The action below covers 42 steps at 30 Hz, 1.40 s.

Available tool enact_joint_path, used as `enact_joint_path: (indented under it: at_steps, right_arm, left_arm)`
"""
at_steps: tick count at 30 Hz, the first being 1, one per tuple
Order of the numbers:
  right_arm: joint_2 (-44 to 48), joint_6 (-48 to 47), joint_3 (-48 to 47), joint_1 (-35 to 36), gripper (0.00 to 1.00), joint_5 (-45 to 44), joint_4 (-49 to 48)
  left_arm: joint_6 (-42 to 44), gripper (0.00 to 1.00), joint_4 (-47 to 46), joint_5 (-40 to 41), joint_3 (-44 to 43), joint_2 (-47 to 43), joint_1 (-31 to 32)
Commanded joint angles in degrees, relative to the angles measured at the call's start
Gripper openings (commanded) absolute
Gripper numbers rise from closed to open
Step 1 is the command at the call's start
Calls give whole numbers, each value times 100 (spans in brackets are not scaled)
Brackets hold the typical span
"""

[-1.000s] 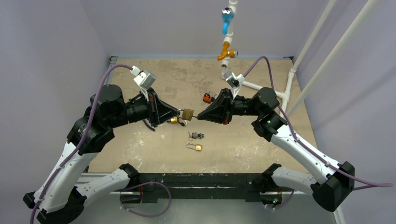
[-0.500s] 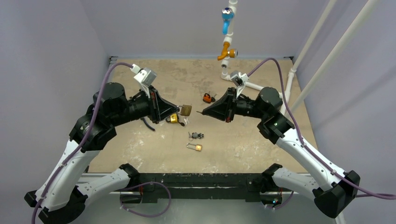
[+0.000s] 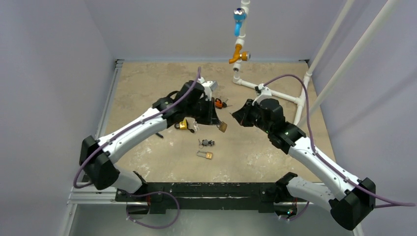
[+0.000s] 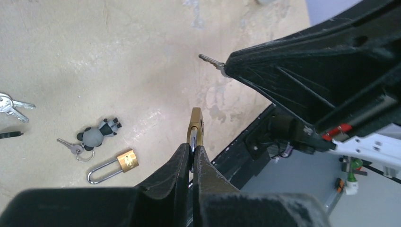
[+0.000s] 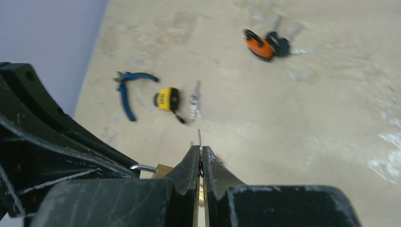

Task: Lock with the key
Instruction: Place the lock at the center of the board, then place the key at the center of the board.

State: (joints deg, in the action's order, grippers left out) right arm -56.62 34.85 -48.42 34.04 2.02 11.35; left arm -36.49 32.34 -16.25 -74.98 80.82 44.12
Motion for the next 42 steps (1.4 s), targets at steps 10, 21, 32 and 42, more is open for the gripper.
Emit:
enact_joint_path:
  at_steps: [10,21,32,42]
  right_arm:
    - [-1102,498,1098,-51,0,-1439,-420]
    - [-1765,612,1440,-83,0,-1124,-1099]
    - [-1991,627,1388,-87,0,-939,-1306]
    - [-2258,634,1309,-85,0,-764,-1413]
  left_arm:
    - [-626,0,-996,549,-592,2408,348]
    - [-649,0,-1180,376,-661,3039,311]
    - [-255,44,-942,281,-761,2909,-39]
    - [174,76,-391,462,-577,1775,-321]
